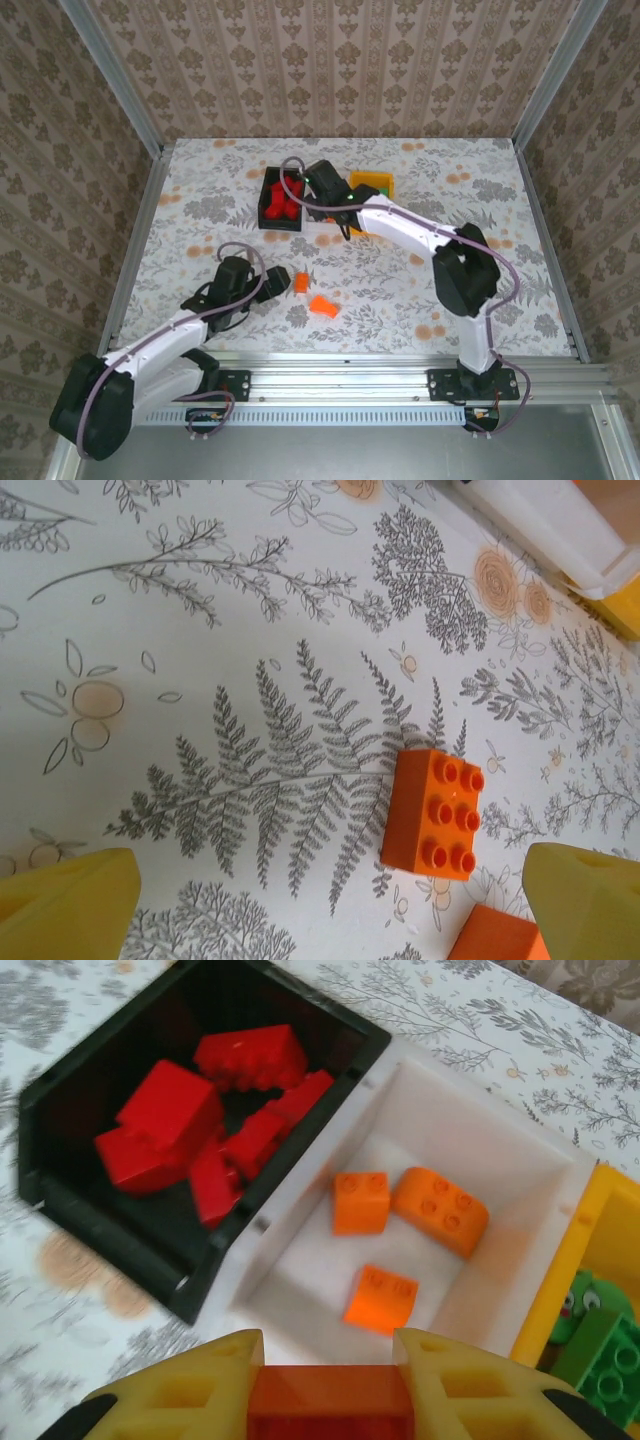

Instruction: Sort the legos into containers by color

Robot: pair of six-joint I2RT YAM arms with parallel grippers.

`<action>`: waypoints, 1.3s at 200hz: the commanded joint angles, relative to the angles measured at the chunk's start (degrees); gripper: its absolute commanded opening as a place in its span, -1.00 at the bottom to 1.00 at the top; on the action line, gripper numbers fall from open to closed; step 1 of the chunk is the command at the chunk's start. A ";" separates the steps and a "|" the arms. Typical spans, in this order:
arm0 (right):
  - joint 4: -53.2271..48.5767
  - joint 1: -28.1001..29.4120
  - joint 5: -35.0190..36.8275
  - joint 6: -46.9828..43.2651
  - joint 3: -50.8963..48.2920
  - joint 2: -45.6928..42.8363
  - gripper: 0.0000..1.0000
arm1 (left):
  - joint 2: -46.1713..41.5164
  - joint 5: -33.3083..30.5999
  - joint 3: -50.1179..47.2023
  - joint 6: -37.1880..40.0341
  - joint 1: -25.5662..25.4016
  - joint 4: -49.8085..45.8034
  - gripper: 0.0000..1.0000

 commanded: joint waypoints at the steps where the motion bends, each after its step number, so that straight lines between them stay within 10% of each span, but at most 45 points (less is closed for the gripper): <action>1: -4.29 -1.96 1.18 -2.63 6.66 6.68 -0.36 | 2.28 2.03 2.55 1.42 0.48 2.34 1.00; 100: -7.89 -4.68 -2.69 -1.91 15.46 9.30 0.11 | 12.78 -0.21 13.20 7.68 -3.20 -4.36 1.00; 193: 2.51 -3.54 1.91 13.76 -32.05 -28.71 0.16 | 36.05 -14.85 36.11 15.56 -15.87 -25.05 0.29; 260: 7.36 -4.81 4.70 15.39 -45.31 -38.30 0.15 | 41.50 -15.86 36.43 11.35 -18.69 -25.98 0.02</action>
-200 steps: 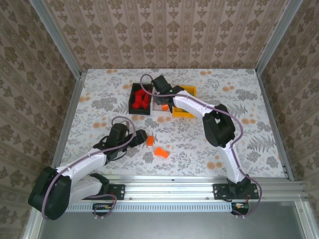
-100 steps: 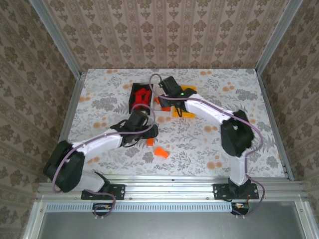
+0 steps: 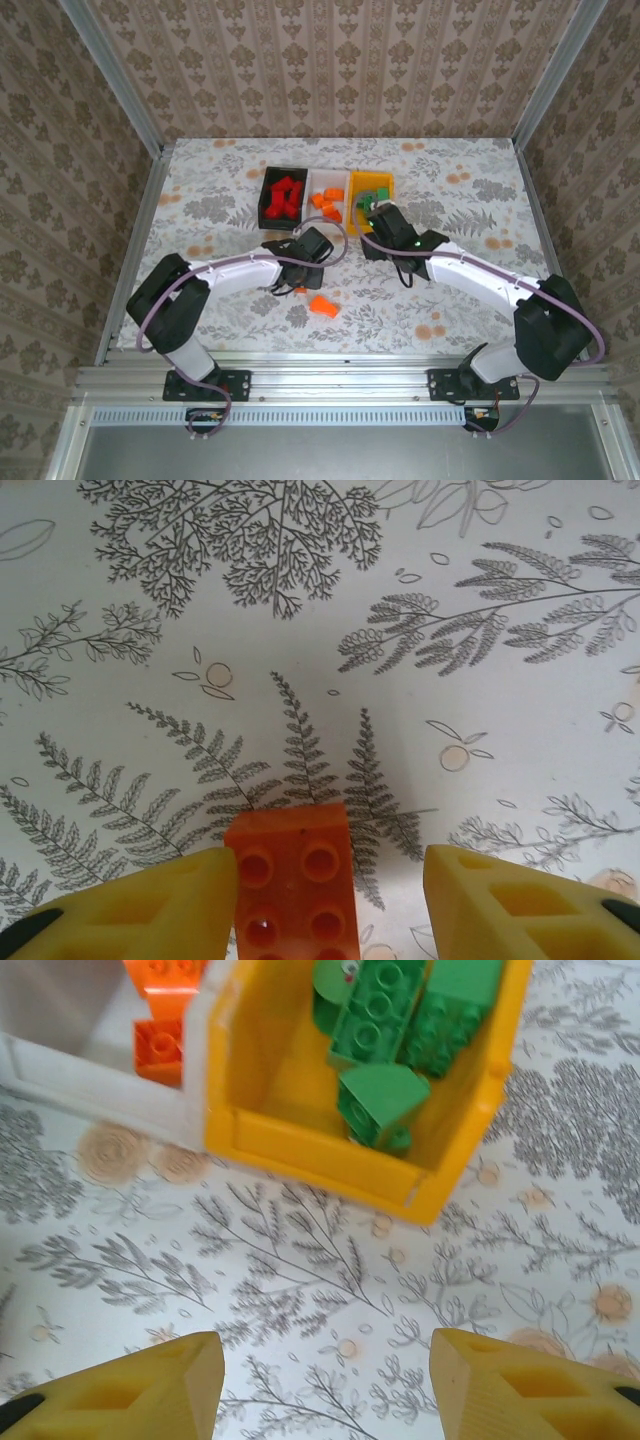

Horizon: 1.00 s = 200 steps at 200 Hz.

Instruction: Sort the legos into containers by color

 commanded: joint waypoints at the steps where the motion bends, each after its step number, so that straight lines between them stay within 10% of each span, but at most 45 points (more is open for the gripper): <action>1: 4.16 -0.79 2.95 2.25 -1.90 -3.81 0.15 | 2.97 -0.02 -0.14 -2.42 -0.37 -1.62 0.02; 64: 5.80 -1.08 2.77 3.70 -4.60 -6.89 0.15 | 3.51 -1.62 1.44 -3.74 -1.87 -3.39 -0.07; 126: 6.01 -1.08 1.60 3.91 -5.31 -7.46 0.19 | -0.44 -4.12 1.65 -3.67 -3.08 -4.60 0.41; 200: 6.14 -1.08 1.08 3.80 -5.31 -7.27 0.19 | 3.65 -2.86 -0.26 -2.56 -2.91 -2.41 0.13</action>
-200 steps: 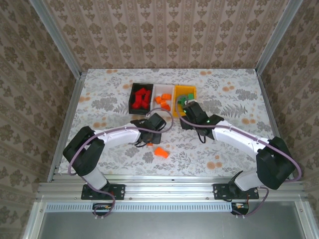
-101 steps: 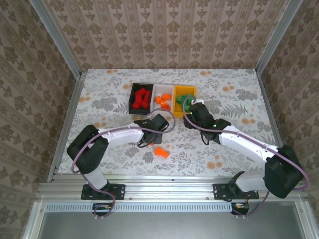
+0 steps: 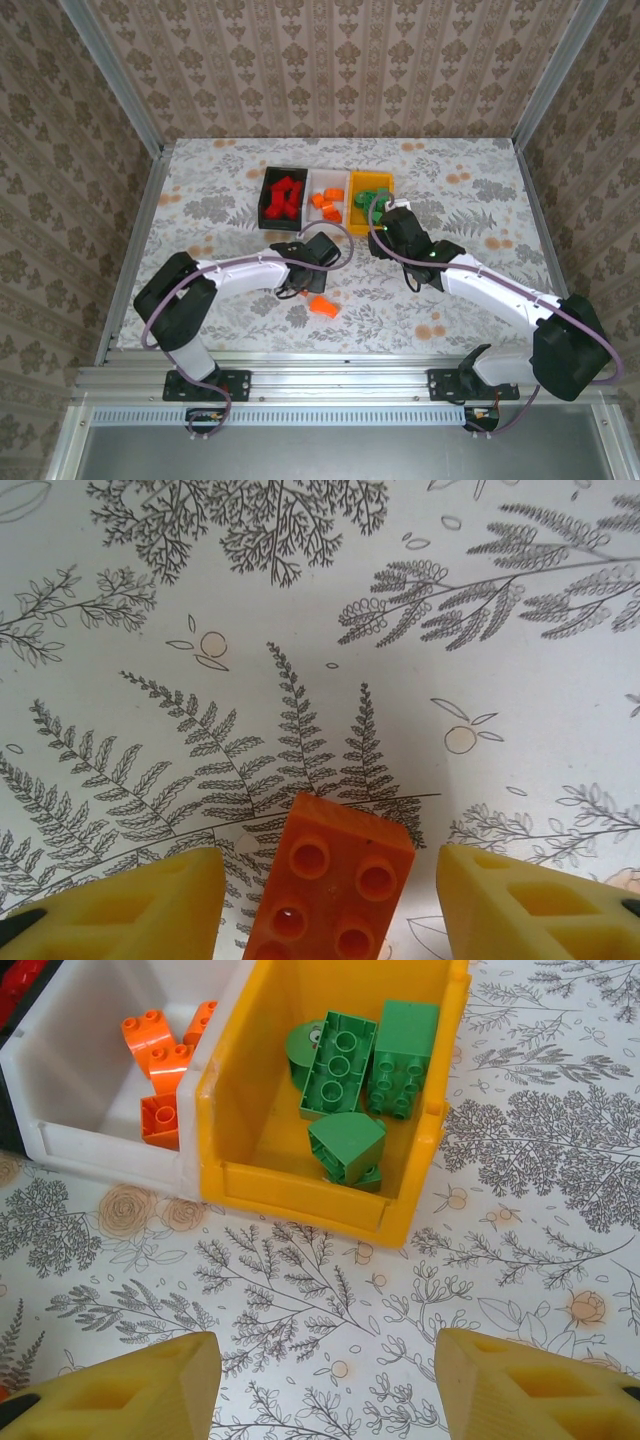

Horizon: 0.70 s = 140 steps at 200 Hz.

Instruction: Sort the legos into containers by color

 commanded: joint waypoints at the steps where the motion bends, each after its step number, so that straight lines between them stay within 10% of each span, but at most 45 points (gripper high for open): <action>1: 0.68 -0.18 -0.12 1.09 -0.59 -0.46 0.19 | 1.54 0.22 -1.57 0.81 -0.20 0.31 0.13; 140: 2.10 -0.18 -0.52 1.58 -1.47 -0.25 0.19 | 1.73 1.70 8.02 9.94 3.58 0.25 -0.78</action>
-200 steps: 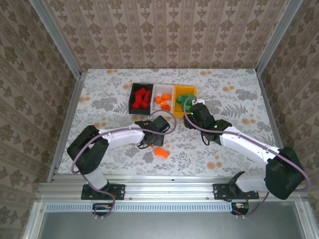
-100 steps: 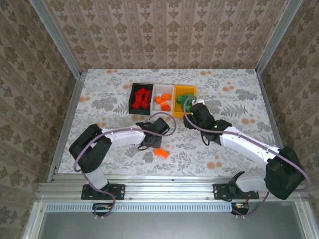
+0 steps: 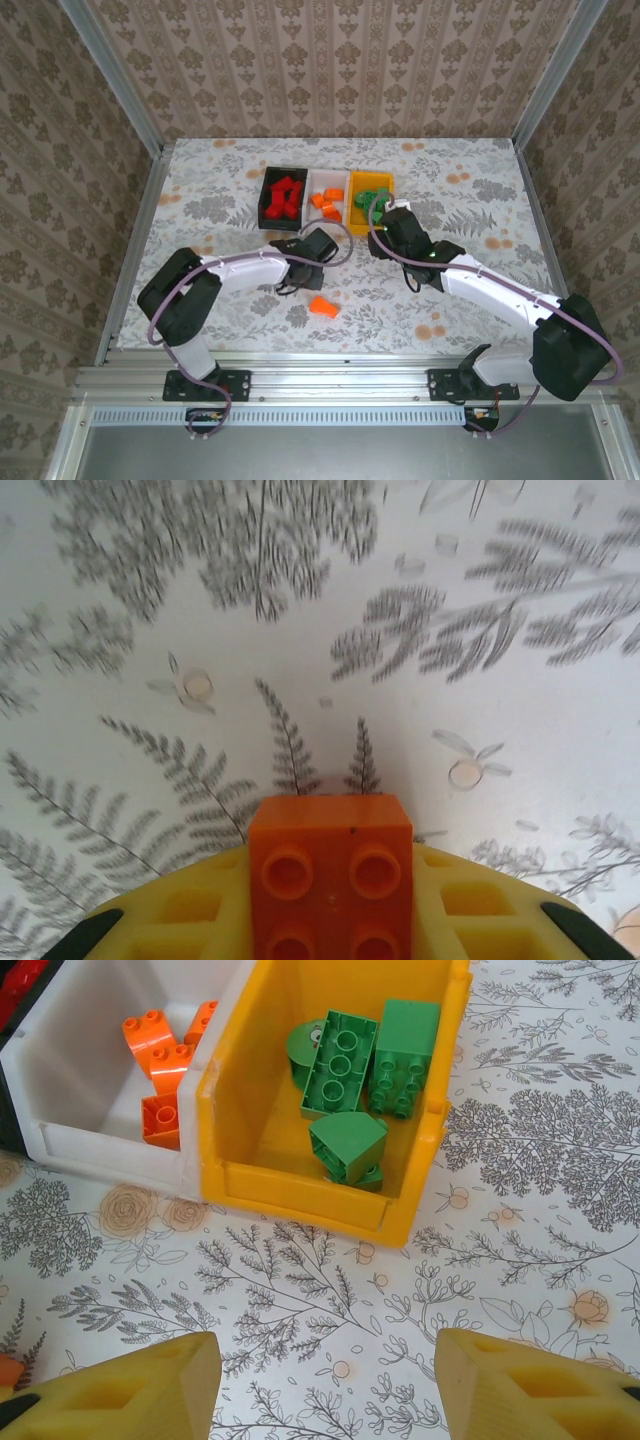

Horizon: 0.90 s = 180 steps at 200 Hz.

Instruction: Sort the legos into containers by color

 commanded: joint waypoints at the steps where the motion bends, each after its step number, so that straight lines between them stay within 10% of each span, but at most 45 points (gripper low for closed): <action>1: 1.54 -0.18 -0.42 1.39 -1.09 -0.17 0.19 | 0.40 -0.68 6.05 4.60 0.84 -1.58 -0.79; 180: 0.83 -0.84 3.74 4.65 -1.73 0.40 0.19 | 21.70 8.60 43.00 16.51 11.92 -4.41 -0.64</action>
